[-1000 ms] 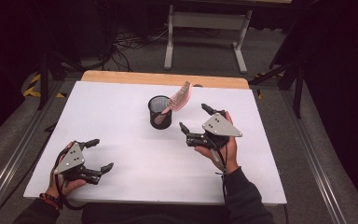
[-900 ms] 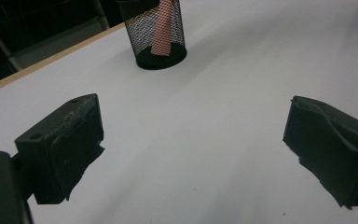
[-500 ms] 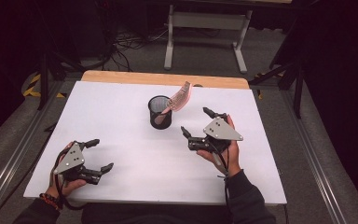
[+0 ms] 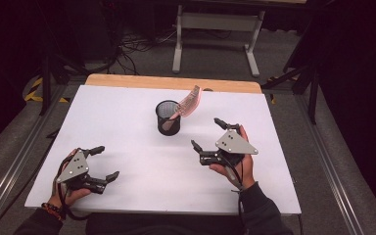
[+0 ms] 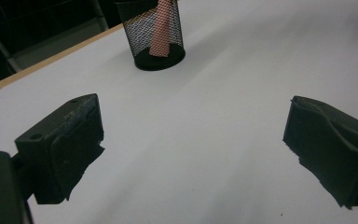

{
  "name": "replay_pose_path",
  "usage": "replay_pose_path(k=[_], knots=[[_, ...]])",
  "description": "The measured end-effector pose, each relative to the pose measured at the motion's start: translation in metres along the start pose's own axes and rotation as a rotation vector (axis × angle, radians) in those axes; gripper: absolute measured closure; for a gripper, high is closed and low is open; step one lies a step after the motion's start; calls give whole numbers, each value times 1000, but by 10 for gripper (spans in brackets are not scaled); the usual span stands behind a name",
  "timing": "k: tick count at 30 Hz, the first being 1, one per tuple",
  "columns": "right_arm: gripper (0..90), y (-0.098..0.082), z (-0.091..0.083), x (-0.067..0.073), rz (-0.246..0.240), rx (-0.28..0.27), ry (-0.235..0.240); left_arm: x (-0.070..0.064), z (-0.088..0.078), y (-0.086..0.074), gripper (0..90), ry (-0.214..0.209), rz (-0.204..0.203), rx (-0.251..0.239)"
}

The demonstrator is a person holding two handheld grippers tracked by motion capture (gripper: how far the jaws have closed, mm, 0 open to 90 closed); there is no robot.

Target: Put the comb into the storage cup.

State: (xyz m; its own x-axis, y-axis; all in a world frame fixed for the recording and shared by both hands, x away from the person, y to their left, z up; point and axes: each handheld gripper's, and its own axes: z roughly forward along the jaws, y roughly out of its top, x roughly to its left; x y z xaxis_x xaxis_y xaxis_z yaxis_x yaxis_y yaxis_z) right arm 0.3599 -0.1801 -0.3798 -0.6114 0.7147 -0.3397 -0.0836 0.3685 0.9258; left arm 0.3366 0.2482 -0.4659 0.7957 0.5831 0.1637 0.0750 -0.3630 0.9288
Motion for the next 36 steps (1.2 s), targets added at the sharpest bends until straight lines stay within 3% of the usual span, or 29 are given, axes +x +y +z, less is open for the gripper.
replay_pose_path(k=[20,36], knots=[[64,-17,-19,5,-33,15,4,0,0,0,55,-3,1,1],[64,-31,-33,3,-38,33,-27,-1,1,0,54,-4,0,0]])
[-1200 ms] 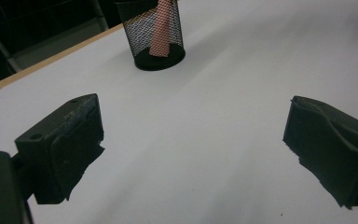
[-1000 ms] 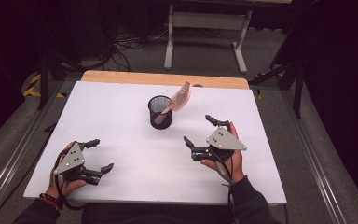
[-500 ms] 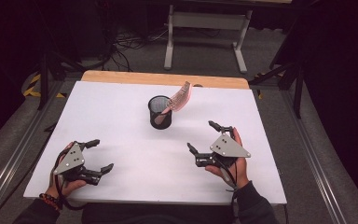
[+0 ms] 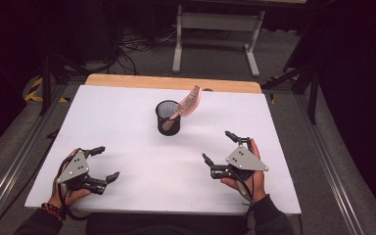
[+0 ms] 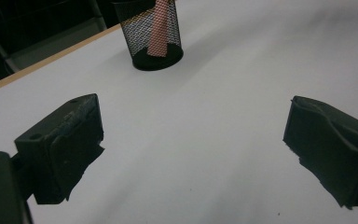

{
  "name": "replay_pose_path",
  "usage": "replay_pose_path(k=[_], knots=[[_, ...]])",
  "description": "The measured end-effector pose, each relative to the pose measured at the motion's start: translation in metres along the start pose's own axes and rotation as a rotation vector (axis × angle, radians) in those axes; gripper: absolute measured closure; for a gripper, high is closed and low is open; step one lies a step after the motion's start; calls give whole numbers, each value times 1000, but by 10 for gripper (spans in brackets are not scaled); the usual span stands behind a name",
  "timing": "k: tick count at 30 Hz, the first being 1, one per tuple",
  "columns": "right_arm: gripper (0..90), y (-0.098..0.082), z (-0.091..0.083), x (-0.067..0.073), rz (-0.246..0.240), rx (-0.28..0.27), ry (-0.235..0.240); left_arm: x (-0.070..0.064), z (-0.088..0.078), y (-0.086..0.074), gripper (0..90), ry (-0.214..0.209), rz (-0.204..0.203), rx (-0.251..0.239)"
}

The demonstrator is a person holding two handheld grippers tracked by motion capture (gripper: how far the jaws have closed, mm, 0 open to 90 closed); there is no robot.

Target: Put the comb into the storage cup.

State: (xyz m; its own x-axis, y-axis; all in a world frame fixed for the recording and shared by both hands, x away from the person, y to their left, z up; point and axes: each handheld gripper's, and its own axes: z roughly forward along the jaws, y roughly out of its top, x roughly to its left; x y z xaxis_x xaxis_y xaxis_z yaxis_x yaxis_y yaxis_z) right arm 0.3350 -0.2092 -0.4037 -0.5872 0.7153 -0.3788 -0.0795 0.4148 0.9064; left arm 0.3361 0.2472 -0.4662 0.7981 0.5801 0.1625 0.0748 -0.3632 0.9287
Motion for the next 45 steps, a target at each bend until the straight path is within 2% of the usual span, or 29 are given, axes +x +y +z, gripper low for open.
replay_pose_path(k=[21,38,42,45], knots=[[64,-24,-17,-5,4,47,-51,0,0,0,53,-3,-1,0],[60,-50,-34,-7,33,82,-75,1,1,0,53,-8,-8,3],[59,-58,-38,-7,76,87,-65,1,2,0,53,-7,-12,4],[59,-63,-39,-4,73,102,-58,1,2,0,53,-8,-15,3]])
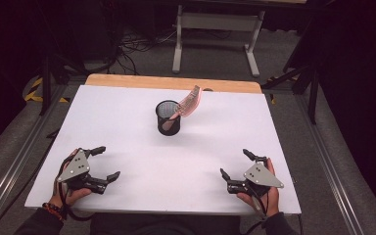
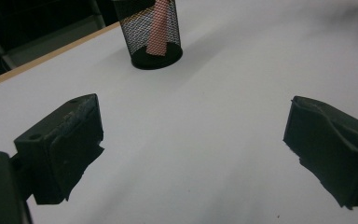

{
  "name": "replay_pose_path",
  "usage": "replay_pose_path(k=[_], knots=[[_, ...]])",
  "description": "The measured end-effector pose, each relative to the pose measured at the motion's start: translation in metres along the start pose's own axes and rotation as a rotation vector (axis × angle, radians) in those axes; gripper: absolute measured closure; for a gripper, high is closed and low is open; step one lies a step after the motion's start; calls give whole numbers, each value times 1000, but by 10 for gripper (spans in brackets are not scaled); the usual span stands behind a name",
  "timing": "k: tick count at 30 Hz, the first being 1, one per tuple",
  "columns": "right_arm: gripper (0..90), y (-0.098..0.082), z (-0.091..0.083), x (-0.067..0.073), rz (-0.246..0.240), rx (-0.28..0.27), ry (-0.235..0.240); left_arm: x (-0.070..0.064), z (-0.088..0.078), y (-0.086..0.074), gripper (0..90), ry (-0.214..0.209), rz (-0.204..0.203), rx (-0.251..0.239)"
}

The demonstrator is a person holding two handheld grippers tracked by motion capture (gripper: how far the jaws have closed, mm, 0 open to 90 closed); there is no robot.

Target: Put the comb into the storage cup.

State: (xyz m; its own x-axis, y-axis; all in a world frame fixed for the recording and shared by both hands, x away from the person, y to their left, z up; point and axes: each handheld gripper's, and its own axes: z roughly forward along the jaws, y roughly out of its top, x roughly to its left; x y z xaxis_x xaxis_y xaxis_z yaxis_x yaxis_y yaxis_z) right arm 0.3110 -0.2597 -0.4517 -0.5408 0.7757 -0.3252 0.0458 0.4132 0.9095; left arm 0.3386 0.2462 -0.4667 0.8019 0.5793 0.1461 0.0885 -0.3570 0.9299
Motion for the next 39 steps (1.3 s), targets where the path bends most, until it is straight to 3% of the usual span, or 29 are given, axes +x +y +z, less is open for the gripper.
replay_pose_path(k=[9,21,39], knots=[[58,-1,2,2,-1,-4,21,0,2,0,52,5,1,7],[59,2,2,6,-23,1,15,-1,-1,0,45,-1,3,5],[58,3,4,6,1,-1,20,0,1,0,45,0,7,14]])
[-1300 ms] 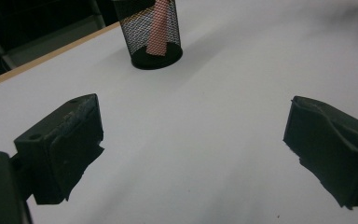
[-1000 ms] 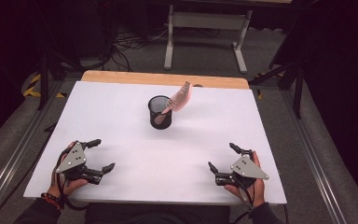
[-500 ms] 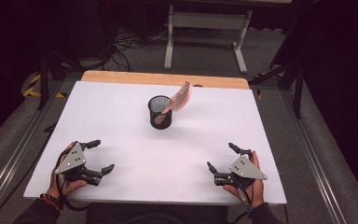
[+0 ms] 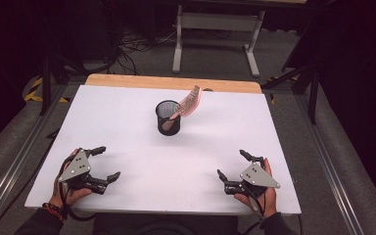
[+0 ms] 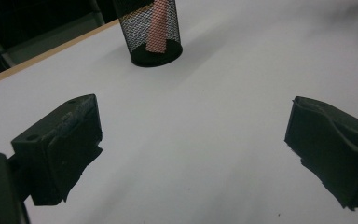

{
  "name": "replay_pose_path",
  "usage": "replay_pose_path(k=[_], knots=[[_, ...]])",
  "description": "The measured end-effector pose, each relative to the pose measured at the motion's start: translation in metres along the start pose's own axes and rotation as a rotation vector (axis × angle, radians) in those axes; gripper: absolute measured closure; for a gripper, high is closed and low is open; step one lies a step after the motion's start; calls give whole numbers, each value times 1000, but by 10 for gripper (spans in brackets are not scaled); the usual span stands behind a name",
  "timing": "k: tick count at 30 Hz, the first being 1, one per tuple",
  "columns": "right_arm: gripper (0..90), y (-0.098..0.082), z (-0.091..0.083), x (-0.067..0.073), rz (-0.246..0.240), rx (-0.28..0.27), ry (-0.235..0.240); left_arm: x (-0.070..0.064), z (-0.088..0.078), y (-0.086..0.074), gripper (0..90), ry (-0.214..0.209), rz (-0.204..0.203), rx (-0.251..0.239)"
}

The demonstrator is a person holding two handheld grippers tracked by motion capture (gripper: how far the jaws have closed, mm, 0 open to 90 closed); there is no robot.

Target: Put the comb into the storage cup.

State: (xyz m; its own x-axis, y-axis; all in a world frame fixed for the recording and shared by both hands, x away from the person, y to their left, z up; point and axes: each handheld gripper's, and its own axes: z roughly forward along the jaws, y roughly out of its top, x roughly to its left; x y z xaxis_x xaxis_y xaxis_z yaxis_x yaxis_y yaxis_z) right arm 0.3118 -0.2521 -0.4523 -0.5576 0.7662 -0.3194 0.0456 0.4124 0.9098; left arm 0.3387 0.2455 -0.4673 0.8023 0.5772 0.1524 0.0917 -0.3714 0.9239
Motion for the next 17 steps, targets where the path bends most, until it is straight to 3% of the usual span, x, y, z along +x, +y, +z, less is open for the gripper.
replay_pose_path(k=[10,17], knots=[[61,0,3,2,-22,11,-12,3,1,0,45,4,-4,-2],[62,-1,1,1,-6,9,-16,3,2,1,45,1,0,-2]])
